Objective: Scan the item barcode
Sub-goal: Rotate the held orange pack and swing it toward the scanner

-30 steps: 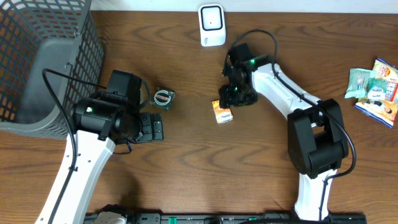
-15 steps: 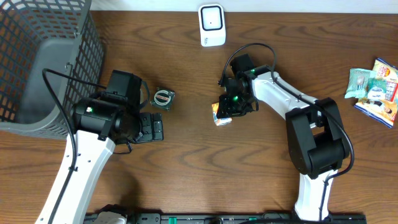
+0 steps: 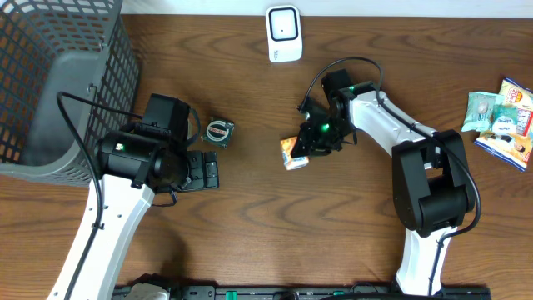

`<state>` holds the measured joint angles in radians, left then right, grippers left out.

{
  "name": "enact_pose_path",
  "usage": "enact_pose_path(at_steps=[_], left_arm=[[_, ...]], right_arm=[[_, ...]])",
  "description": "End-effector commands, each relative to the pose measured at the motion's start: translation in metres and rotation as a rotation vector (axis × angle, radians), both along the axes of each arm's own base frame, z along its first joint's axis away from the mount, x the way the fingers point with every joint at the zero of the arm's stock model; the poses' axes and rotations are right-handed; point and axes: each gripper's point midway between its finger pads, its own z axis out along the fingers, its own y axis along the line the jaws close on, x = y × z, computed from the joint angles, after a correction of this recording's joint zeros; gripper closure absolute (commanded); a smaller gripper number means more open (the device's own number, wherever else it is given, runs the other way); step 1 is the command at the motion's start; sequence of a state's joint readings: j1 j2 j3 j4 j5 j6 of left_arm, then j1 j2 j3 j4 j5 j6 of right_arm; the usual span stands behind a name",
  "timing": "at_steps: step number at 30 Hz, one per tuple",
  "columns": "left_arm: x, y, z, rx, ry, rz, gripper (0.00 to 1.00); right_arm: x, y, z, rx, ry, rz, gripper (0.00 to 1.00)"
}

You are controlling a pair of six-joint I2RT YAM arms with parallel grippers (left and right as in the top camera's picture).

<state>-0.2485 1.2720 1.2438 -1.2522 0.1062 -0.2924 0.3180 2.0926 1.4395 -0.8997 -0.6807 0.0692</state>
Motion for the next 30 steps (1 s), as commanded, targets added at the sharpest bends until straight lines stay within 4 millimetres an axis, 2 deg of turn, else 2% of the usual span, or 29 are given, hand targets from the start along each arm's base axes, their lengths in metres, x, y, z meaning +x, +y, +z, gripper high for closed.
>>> enact_pose_path(at_steps=[1, 2, 5, 6, 8, 9, 20, 30], left_arm=[[0.000, -0.001, 0.000, -0.009, 0.006, 0.010, 0.02], [0.000, -0.001, 0.000, -0.009, 0.006, 0.010, 0.02], [-0.001, -0.001, 0.000, -0.009, 0.006, 0.010, 0.02], [0.000, -0.001, 0.000, -0.009, 0.006, 0.010, 0.02], [-0.001, -0.001, 0.000, -0.009, 0.006, 0.010, 0.02], [0.000, -0.001, 0.000, -0.009, 0.006, 0.010, 0.02], [-0.001, -0.001, 0.000, -0.009, 0.006, 0.010, 0.02], [-0.001, -0.001, 0.000, -0.009, 0.006, 0.010, 0.02]], right_arm=[[0.003, 0.013, 0.030, 0.120, -0.040, 0.026, 0.92], [0.003, 0.014, 0.031, 0.130, -0.037, 0.026, 0.99], [0.000, 0.023, 0.041, 0.211, -0.029, 0.045, 0.99], [-0.003, 0.031, 0.053, 0.301, -0.036, 0.076, 0.99], [-0.006, 0.036, 0.064, 0.382, -0.043, 0.099, 0.99], [-0.006, 0.040, 0.078, 0.477, -0.045, 0.107, 0.99], [0.007, 0.025, 0.150, 0.920, -0.086, 0.073, 0.99], [0.008, 0.017, 0.153, 0.917, -0.066, 0.039, 0.99]])
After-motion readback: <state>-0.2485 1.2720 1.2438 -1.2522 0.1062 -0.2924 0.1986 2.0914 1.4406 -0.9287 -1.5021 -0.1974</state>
